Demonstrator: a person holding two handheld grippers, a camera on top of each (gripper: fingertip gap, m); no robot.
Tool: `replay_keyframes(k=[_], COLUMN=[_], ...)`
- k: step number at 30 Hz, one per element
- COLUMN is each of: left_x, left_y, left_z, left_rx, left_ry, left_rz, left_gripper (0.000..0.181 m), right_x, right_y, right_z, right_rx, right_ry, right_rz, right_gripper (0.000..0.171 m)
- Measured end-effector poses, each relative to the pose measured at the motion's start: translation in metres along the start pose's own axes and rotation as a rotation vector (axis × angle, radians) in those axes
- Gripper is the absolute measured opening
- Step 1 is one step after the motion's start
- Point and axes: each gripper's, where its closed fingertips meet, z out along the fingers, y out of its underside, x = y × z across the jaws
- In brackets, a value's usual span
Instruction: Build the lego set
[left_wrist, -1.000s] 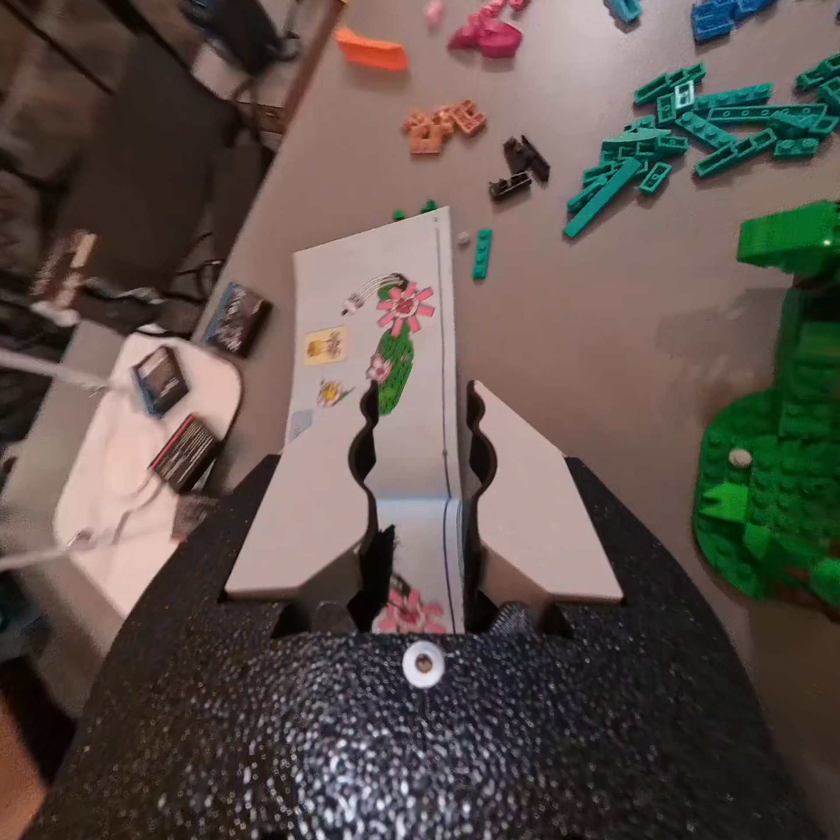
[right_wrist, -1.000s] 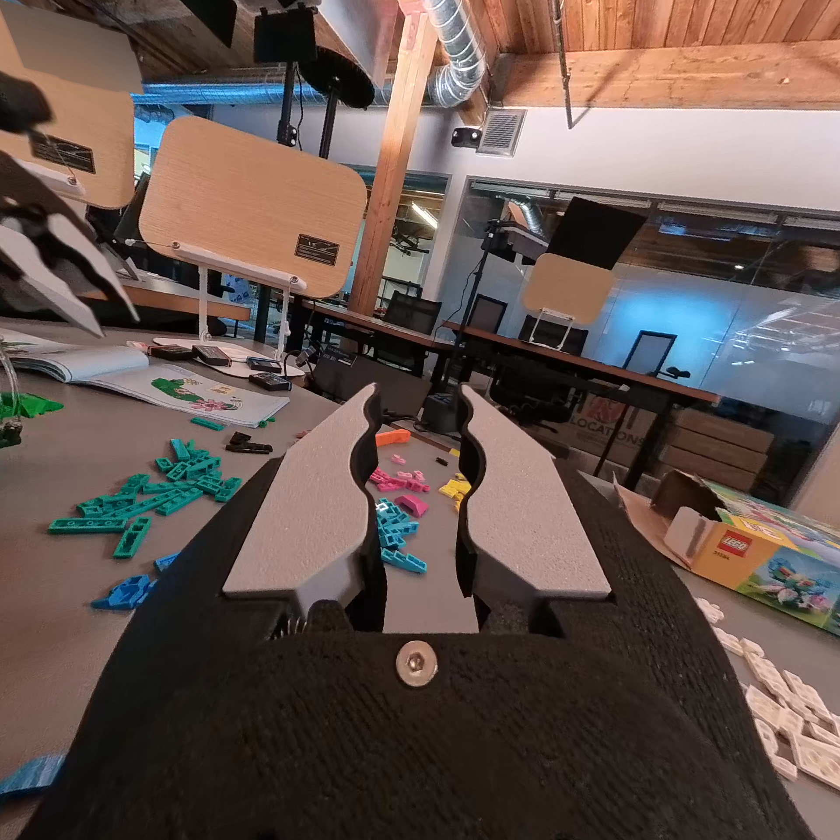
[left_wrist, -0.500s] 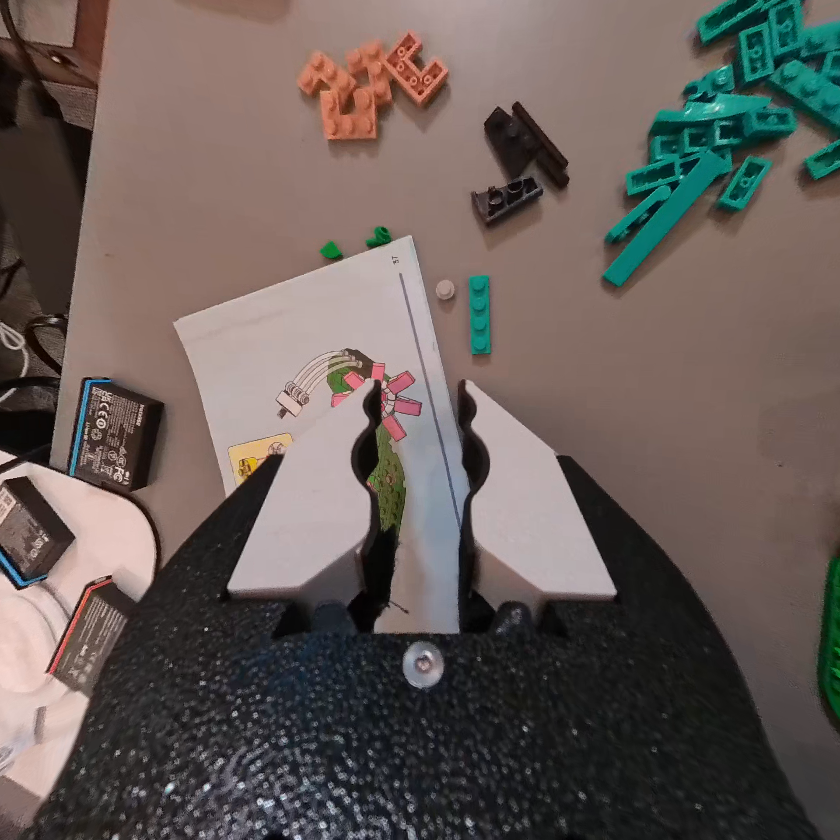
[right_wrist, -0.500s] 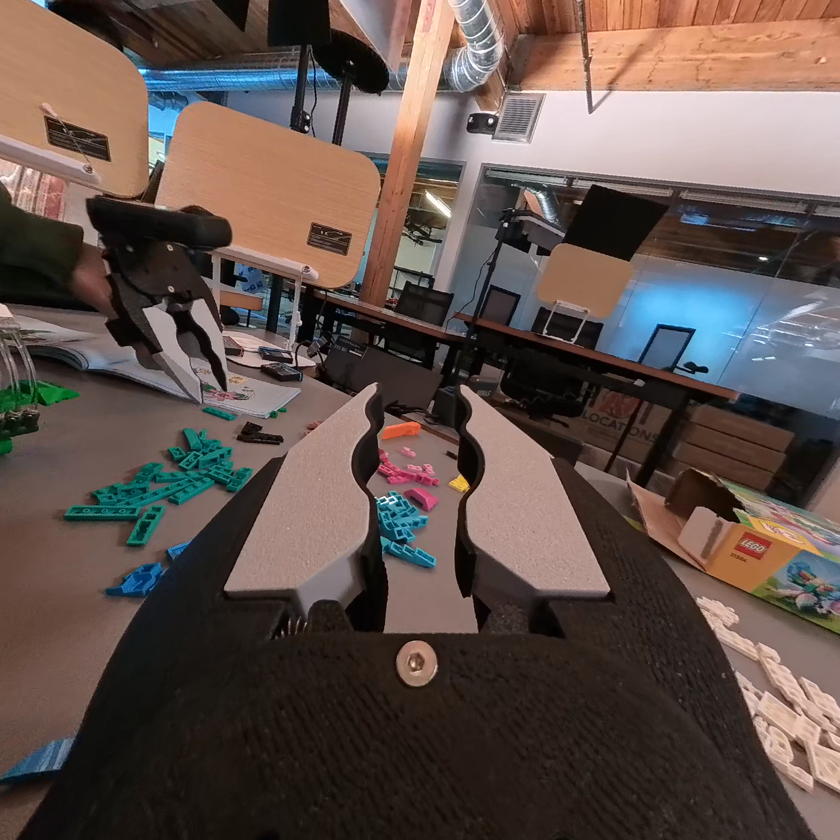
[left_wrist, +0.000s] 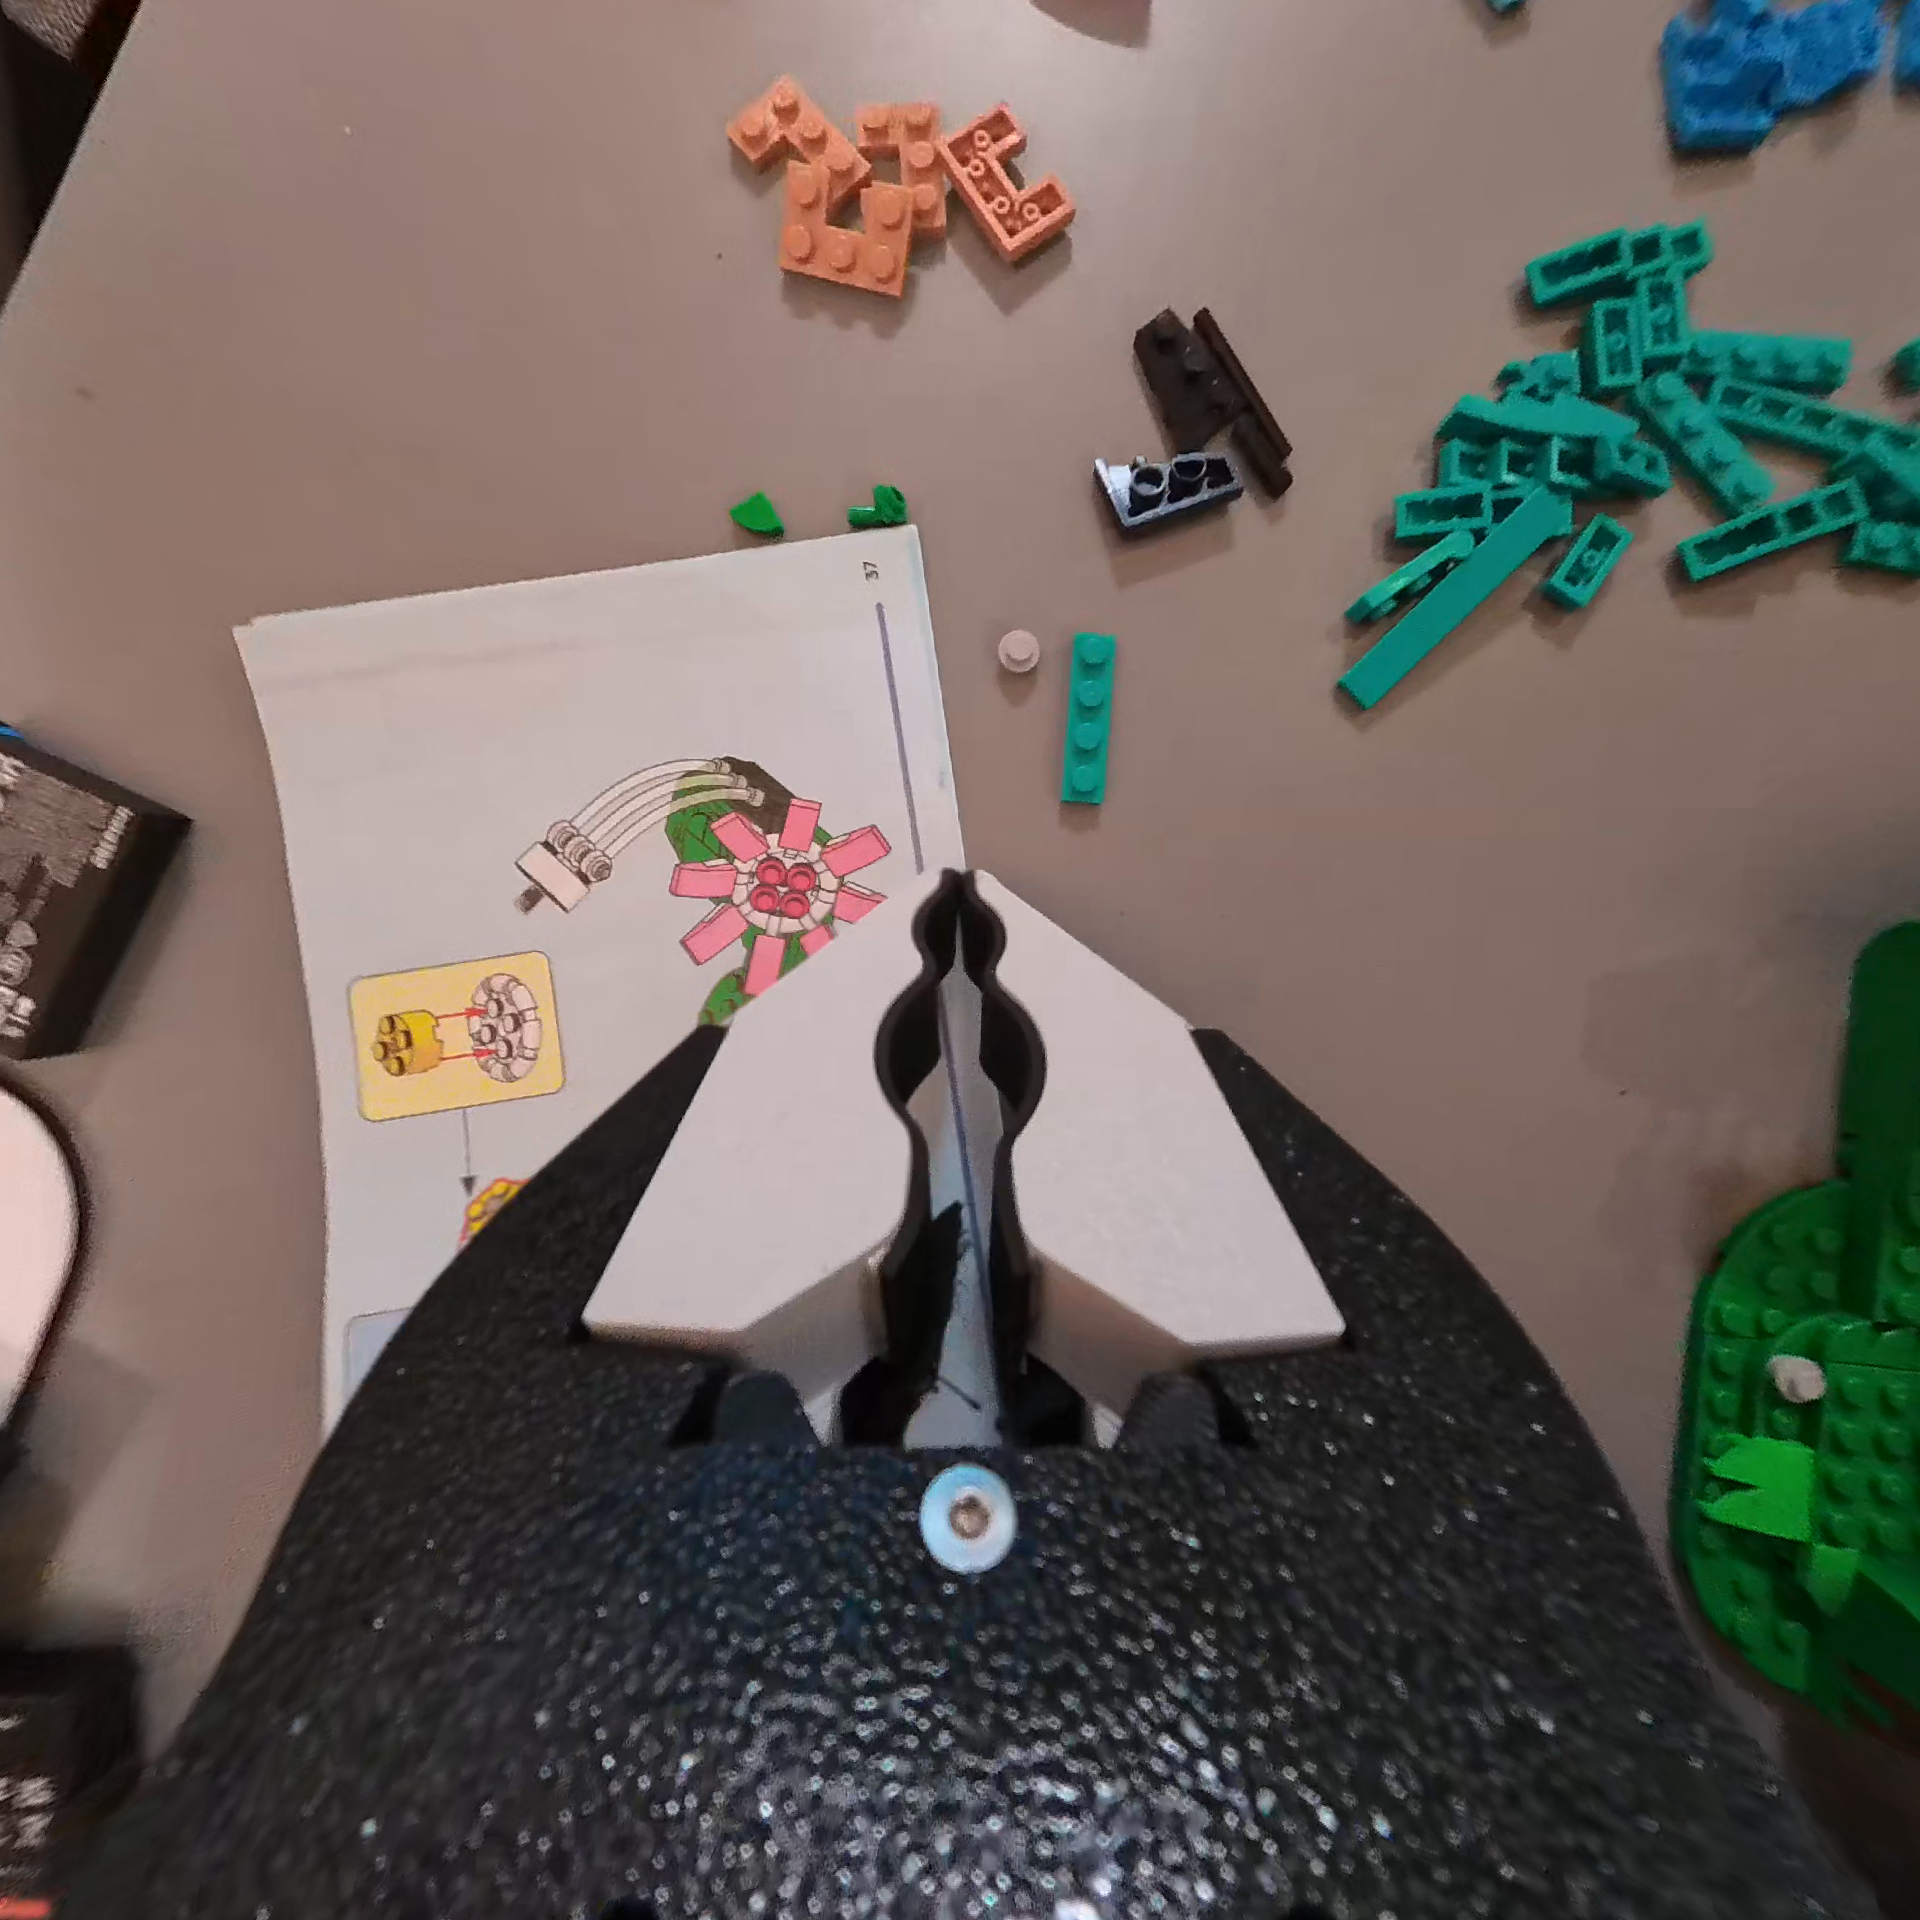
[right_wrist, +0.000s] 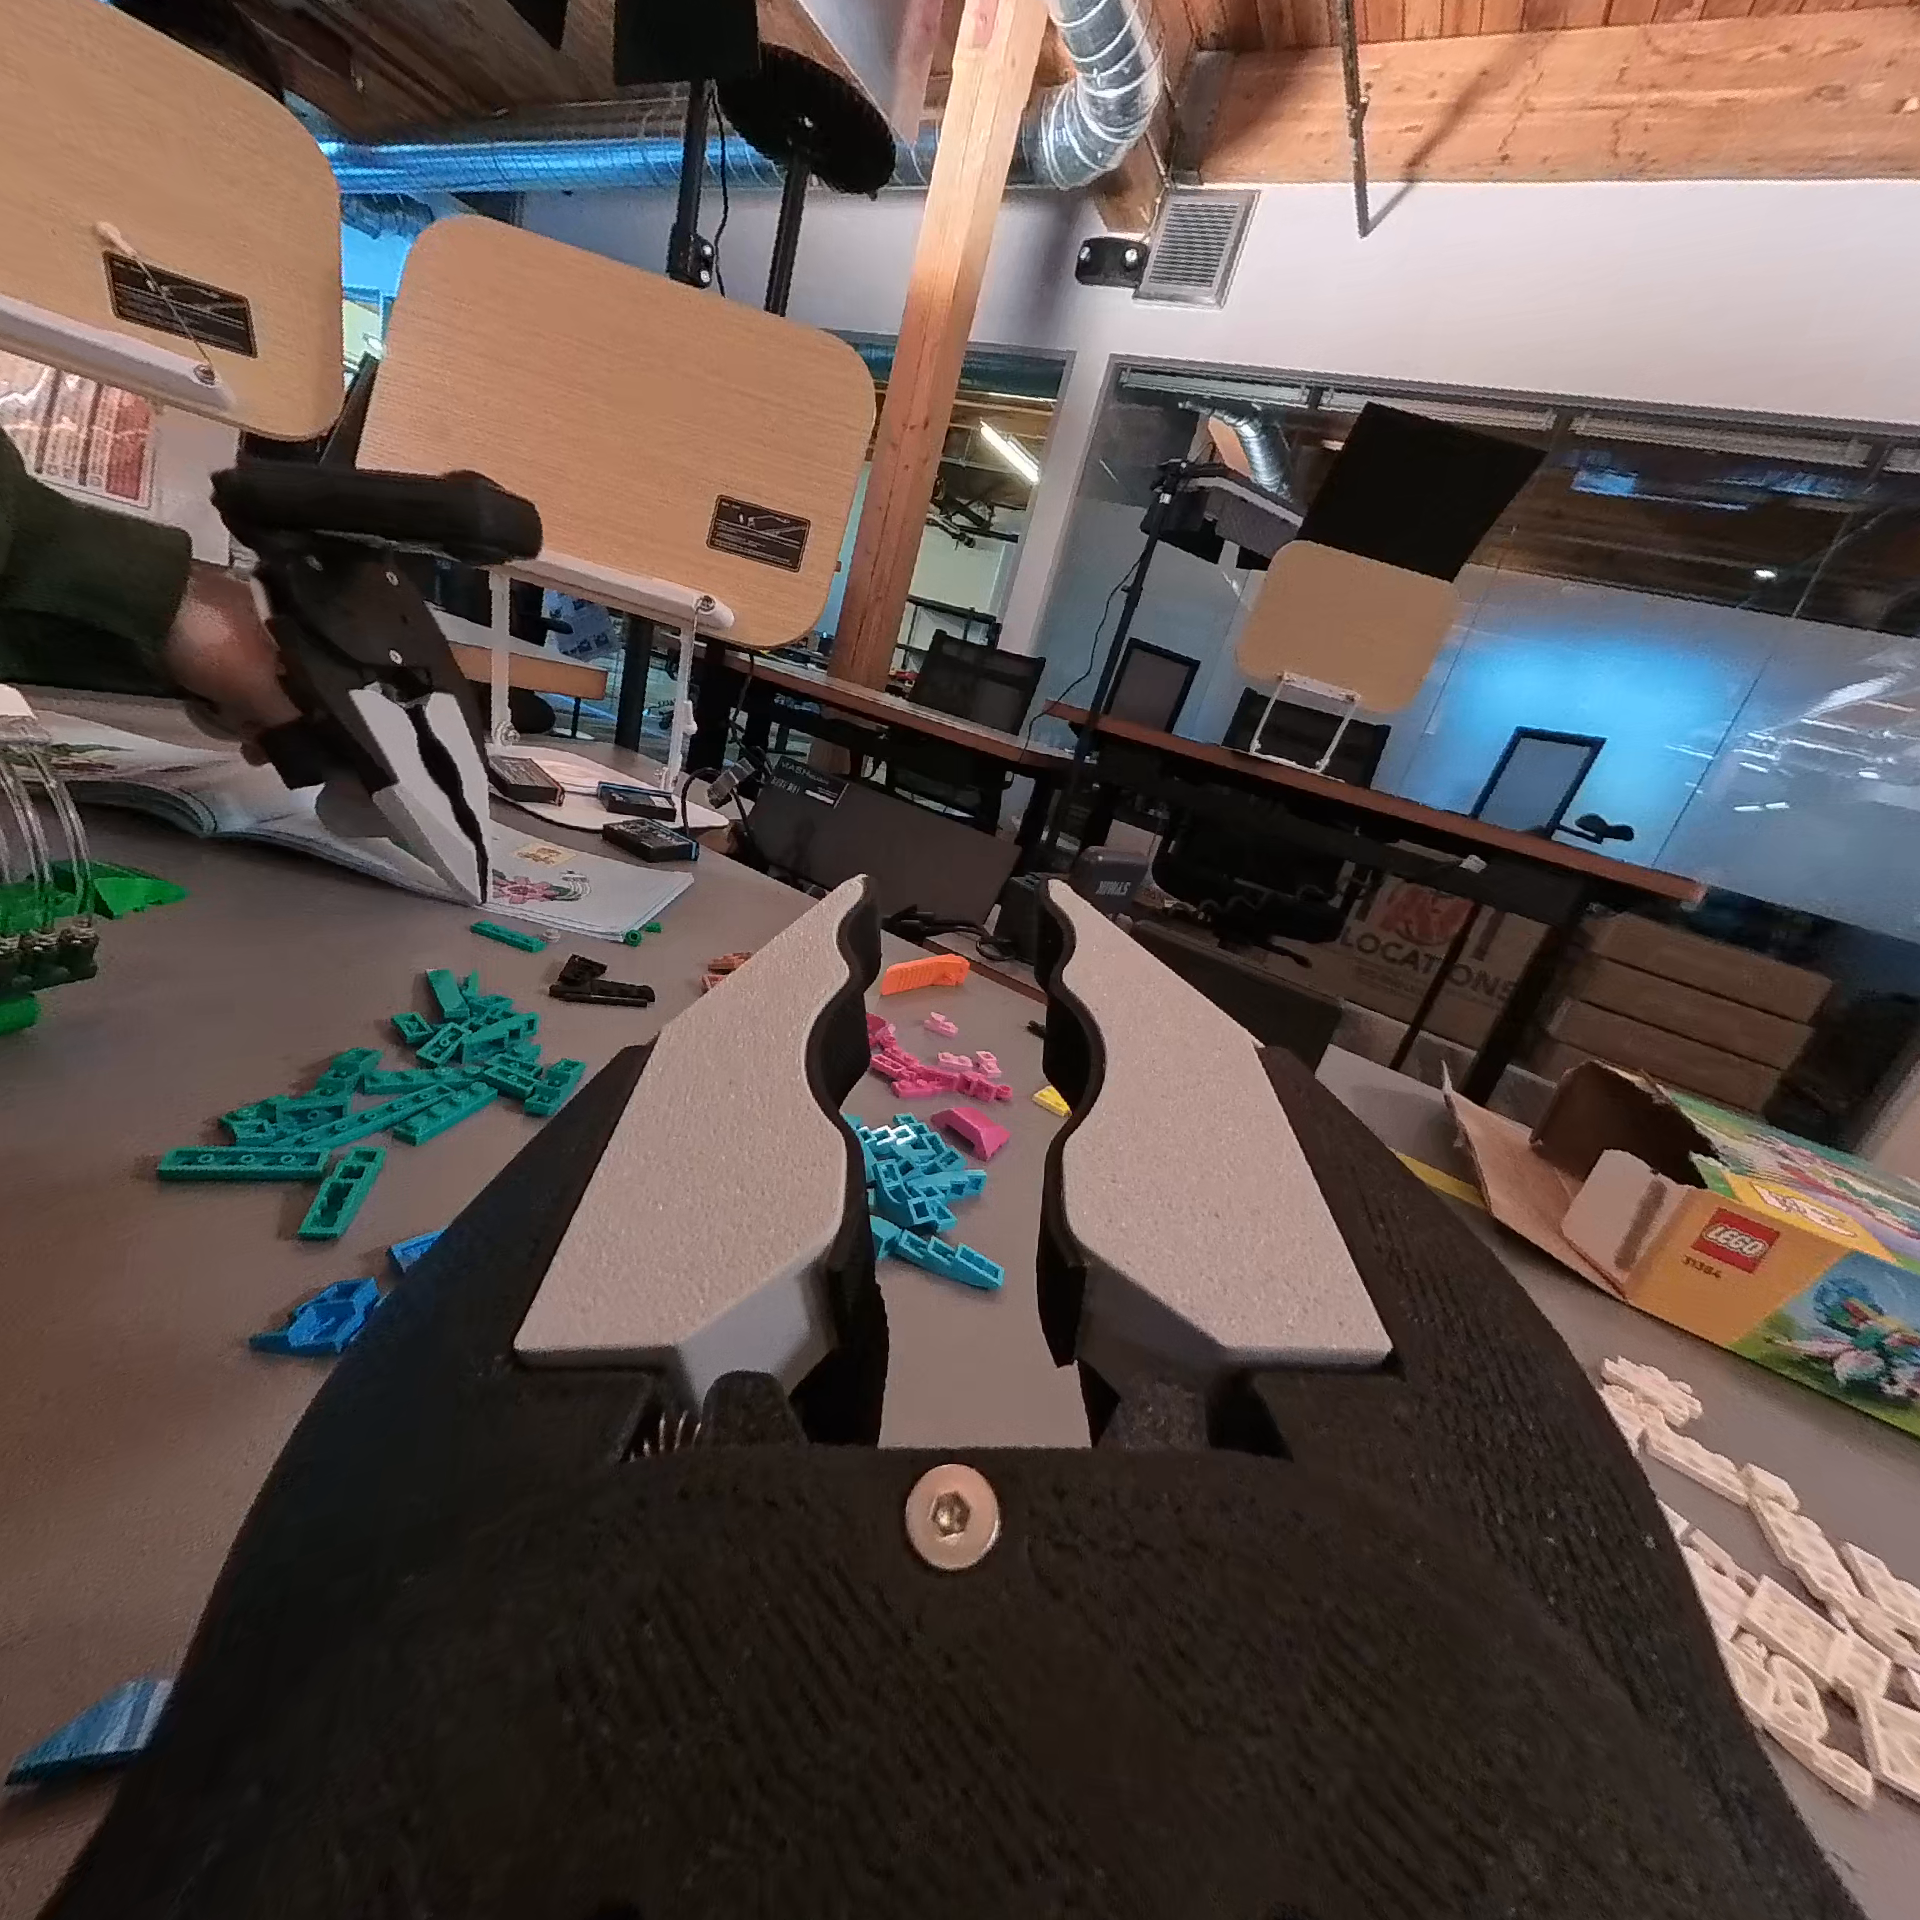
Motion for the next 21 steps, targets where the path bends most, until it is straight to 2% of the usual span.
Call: replay_keyframes(k=[1,6,13,21], left_x=[0.000,-0.002,-0.011,-0.026], left_y=[0.000,0.000,0.001,0.025], left_z=[0.000,-0.001,-0.009,-0.018], left_rx=[0.013,0.073,0.132,-0.019], left_ry=[0.017,0.090,0.062,-0.115], left_rz=[-0.030,-0.175,-0.211,-0.119], left_gripper=[0.000,0.000,0.000,0.000], right_x=[0.000,0.000,-0.001,-0.001], right_y=[0.000,0.001,0.001,0.002], right_z=[0.000,0.000,0.000,0.000], right_rx=[0.000,-0.004,-0.008,-0.012], right_ry=[0.000,-0.002,-0.006,-0.008], right_rz=[0.000,0.004,0.009,0.014], right_gripper=[0.028,0.027,0.026,0.026])
